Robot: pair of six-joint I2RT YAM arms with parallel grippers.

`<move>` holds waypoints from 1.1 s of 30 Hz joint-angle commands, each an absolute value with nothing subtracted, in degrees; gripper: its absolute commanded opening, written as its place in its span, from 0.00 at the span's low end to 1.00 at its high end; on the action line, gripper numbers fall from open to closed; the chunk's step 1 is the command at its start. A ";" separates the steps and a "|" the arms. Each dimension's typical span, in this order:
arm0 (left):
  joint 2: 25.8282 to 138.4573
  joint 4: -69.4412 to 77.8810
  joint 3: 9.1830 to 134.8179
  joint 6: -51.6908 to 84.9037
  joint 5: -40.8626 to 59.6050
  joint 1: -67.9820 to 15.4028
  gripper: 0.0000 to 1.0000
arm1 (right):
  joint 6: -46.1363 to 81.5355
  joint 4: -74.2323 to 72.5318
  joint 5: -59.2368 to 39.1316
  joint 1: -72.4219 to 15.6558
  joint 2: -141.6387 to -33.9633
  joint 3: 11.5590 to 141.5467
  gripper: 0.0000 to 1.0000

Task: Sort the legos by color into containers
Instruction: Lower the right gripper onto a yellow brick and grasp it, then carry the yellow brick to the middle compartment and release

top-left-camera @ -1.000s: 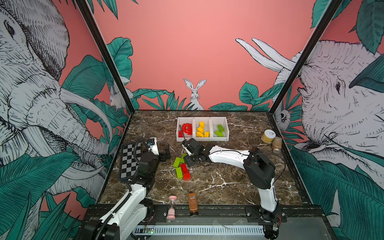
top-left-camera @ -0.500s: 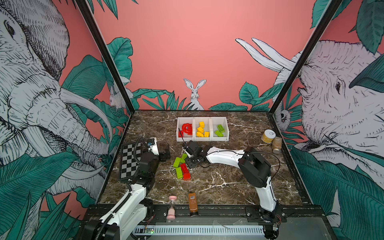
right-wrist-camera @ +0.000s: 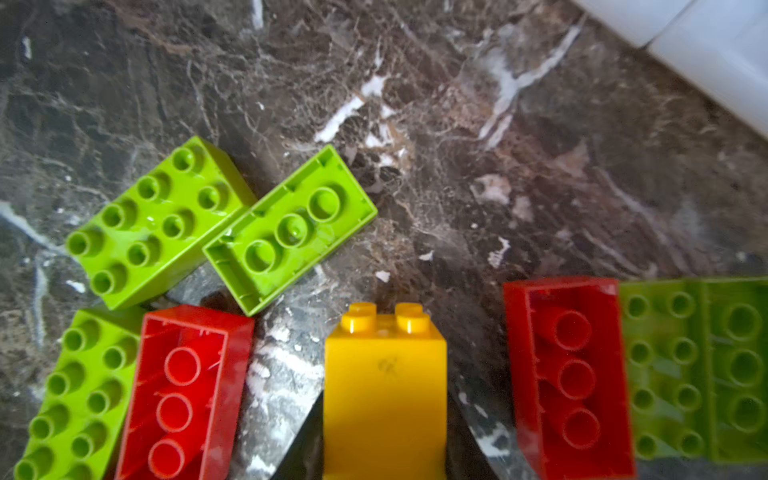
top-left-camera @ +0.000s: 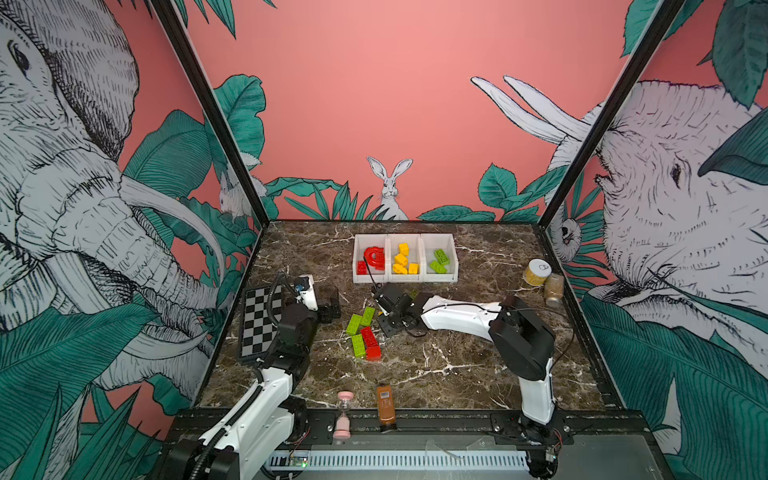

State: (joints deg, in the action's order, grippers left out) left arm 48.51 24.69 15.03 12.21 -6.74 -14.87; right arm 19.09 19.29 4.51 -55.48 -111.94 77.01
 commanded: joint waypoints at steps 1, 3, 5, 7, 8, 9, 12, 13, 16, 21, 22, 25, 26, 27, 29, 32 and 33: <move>47.99 24.79 14.43 11.95 -7.38 -15.12 0.98 | 18.66 17.26 6.62 -54.43 -107.41 76.65 0.30; 47.94 24.78 14.41 11.98 -7.38 -15.09 0.98 | 18.39 17.27 6.67 -53.47 -105.99 76.55 0.30; 47.84 24.74 14.46 11.97 -7.30 -15.12 0.98 | 17.96 17.00 7.09 -51.86 -104.83 76.76 0.30; 47.77 24.79 14.43 11.97 -7.29 -15.09 0.98 | 17.29 16.94 7.71 -50.07 -104.89 77.99 0.30; 47.78 24.79 14.42 12.00 -7.30 -15.12 0.98 | 16.86 16.65 8.13 -49.11 -105.18 78.74 0.30; 47.79 24.75 14.42 11.95 -7.32 -15.12 0.98 | 16.62 15.84 8.76 -48.43 -105.49 79.36 0.29; 47.81 24.73 14.41 11.95 -7.23 -15.12 0.98 | 15.85 12.98 10.00 -46.27 -107.37 81.85 0.28; 47.78 24.69 14.44 11.91 -7.29 -15.10 0.98 | 15.76 12.37 10.36 -45.73 -108.28 83.05 0.29; 47.71 24.58 14.48 11.93 -7.25 -15.10 0.98 | 15.56 10.91 11.67 -44.02 -110.91 86.35 0.29; 47.48 24.56 14.41 12.04 -7.31 -15.04 0.98 | 15.34 9.43 14.36 -42.13 -115.08 91.29 0.29; 47.60 24.67 14.41 12.04 -7.25 -15.09 0.98 | 15.36 8.72 14.73 -41.88 -115.91 91.89 0.30; 47.80 24.69 14.50 12.12 -7.04 -15.12 0.98 | 15.70 8.16 15.38 -41.42 -117.86 93.85 0.30; 47.80 24.70 14.50 12.06 -7.03 -15.11 0.98 | 15.81 8.14 15.45 -41.35 -118.36 94.47 0.30; 47.74 24.70 14.46 12.04 -7.12 -15.10 0.98 | 15.87 8.07 15.69 -41.26 -118.87 94.98 0.30; 47.80 24.72 14.42 12.04 -7.26 -15.12 0.98 | 16.04 8.59 16.19 -41.12 -119.99 96.34 0.30; 47.65 24.71 14.42 12.04 -7.26 -15.11 0.98 | 16.23 9.26 16.28 -40.83 -121.42 97.65 0.30; 47.58 24.53 14.43 12.04 -7.25 -15.11 0.98 | 16.39 9.32 16.39 -40.73 -121.76 97.76 0.30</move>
State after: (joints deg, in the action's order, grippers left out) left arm 48.49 24.69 15.03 12.21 -6.72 -14.87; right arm 16.08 10.35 14.74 -41.08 -120.70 96.20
